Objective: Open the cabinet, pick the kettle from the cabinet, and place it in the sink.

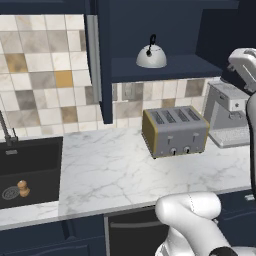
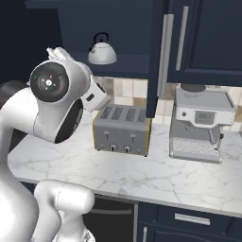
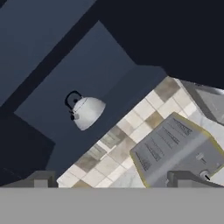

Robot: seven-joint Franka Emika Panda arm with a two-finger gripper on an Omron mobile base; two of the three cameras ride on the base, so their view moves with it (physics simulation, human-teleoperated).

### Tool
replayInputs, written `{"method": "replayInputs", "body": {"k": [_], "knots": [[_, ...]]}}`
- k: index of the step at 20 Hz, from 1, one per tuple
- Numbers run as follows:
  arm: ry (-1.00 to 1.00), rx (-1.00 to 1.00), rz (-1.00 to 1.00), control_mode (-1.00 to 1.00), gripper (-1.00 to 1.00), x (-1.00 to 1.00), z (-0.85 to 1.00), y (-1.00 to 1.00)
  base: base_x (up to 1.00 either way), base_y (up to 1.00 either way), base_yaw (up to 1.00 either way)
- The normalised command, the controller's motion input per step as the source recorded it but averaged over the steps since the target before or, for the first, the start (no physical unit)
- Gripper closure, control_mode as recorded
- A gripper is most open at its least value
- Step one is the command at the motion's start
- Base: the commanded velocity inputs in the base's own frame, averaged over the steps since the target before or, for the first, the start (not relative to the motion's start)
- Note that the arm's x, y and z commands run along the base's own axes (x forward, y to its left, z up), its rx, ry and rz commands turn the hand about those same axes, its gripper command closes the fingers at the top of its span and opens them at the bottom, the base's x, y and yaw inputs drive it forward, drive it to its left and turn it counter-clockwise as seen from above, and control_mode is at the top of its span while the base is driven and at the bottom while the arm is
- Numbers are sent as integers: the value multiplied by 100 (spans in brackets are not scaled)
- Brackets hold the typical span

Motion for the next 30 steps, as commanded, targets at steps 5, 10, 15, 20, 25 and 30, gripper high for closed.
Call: {"method": "replayInputs", "body": {"k": [5,10,15,20,25,30], "knots": [[1,-31,16,-100,-100,8,19,52,0,0,0],[3,-31,6,-100,-100,13,15,52,0,0,0],[2,-22,1,-100,-100,17,4,46,0,0,0],[0,-4,2,-100,-100,32,0,30,0,0,0],[-2,0,8,-100,-100,36,0,13,0,0,0],[-1,0,4,-100,-100,34,0,8,0,0,0]]}}
